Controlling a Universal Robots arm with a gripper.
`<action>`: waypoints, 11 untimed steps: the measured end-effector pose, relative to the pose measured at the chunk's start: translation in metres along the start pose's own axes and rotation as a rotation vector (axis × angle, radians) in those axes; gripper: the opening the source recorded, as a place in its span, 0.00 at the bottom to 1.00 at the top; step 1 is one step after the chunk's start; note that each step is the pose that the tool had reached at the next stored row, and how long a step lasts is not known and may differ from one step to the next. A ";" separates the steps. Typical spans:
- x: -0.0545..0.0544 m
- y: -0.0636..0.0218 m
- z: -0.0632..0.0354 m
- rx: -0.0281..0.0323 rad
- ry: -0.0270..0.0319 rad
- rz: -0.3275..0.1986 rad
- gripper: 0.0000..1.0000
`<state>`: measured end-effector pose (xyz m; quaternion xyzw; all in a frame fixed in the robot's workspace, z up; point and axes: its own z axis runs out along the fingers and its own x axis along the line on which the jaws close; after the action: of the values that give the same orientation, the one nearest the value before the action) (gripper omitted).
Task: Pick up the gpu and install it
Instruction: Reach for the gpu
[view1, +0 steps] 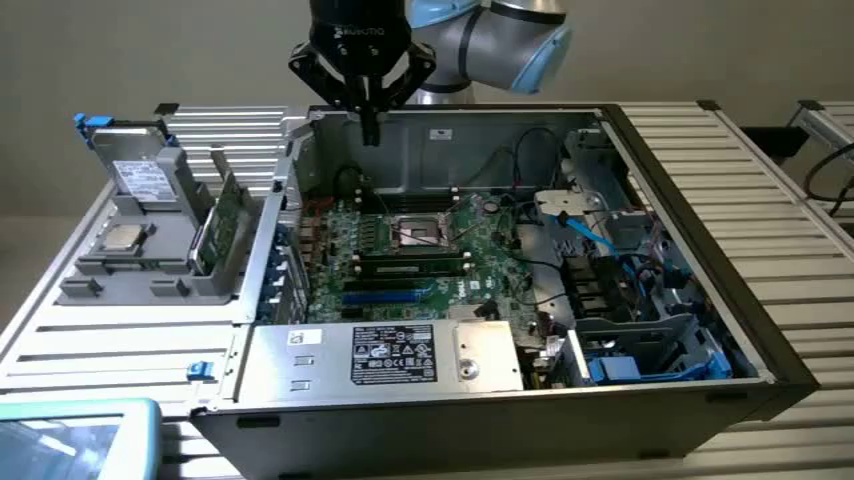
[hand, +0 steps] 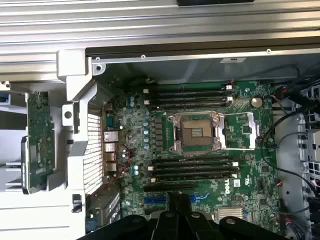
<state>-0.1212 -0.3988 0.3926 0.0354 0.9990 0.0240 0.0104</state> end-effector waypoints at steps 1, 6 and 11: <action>0.000 0.0000 0.0000 0.0000 0.0000 0.000 0.12; 0.000 0.0000 0.0000 0.0000 0.0000 0.000 0.12; 0.009 -0.0002 0.0001 0.0001 -0.0010 0.000 0.26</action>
<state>-0.1301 -0.3983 0.3924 0.0353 0.9990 0.0240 0.0109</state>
